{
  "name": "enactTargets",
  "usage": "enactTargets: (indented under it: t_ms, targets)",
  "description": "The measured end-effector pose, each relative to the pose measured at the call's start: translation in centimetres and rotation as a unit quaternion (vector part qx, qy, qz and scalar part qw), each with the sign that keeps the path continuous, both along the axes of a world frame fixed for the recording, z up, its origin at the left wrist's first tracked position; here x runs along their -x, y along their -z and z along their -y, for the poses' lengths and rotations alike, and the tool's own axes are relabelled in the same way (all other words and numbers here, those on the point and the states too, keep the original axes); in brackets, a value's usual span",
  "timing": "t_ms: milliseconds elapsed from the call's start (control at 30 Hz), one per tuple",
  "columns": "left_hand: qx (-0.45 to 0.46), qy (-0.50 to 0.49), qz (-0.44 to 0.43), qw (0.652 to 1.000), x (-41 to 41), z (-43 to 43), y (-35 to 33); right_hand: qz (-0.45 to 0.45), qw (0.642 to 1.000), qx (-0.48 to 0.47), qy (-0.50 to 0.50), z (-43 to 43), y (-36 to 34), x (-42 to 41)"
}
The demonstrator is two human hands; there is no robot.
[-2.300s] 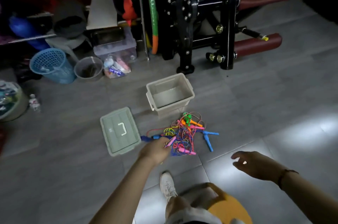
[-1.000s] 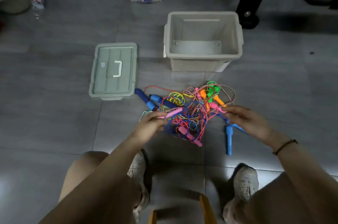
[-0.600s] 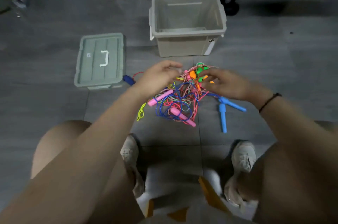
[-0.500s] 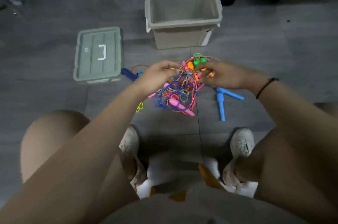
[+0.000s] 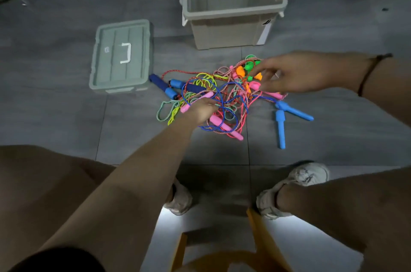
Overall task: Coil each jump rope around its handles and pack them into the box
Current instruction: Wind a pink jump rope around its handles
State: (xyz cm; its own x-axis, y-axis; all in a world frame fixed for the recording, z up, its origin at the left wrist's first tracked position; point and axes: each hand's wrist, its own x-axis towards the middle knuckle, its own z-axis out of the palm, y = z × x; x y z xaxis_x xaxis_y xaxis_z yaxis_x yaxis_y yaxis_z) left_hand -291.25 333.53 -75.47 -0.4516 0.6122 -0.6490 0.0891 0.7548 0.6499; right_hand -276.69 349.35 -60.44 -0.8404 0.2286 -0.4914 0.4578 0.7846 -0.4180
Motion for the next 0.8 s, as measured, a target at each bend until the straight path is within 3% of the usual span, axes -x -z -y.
enactTargets:
  t_ms: [100, 267, 367, 500, 633, 800]
  targets:
    - [-0.028, -0.023, -0.014, 0.999, 2.0, -0.9, 2.2, 0.027, 0.999, -0.016, 0.009, -1.4, 2.8, 3.2]
    - [-0.019, -0.03, -0.042, 0.998, 5.9, -0.9, 5.1, 0.005, 0.992, 0.073, 0.101, -1.1, 11.7, 4.4]
    - [0.014, -0.056, -0.05, 0.997, 7.0, -0.5, 6.4, 0.059, 0.988, 0.096, 0.109, -0.2, 16.3, 2.7]
    - [0.091, 0.04, -0.104, 0.99, 7.8, 0.5, 9.4, 0.123, 0.976, 0.134, 0.122, -0.1, 19.9, 1.6]
    - [0.153, 0.205, -0.183, 0.949, 8.2, 0.4, 11.8, 0.145, 0.97, 0.156, 0.118, 0.3, 22.5, 1.8]
    - [0.187, 0.226, -0.201, 0.935, 8.9, -0.8, 14.5, 0.137, 0.975, 0.162, 0.061, 1.7, 25.0, 3.6]
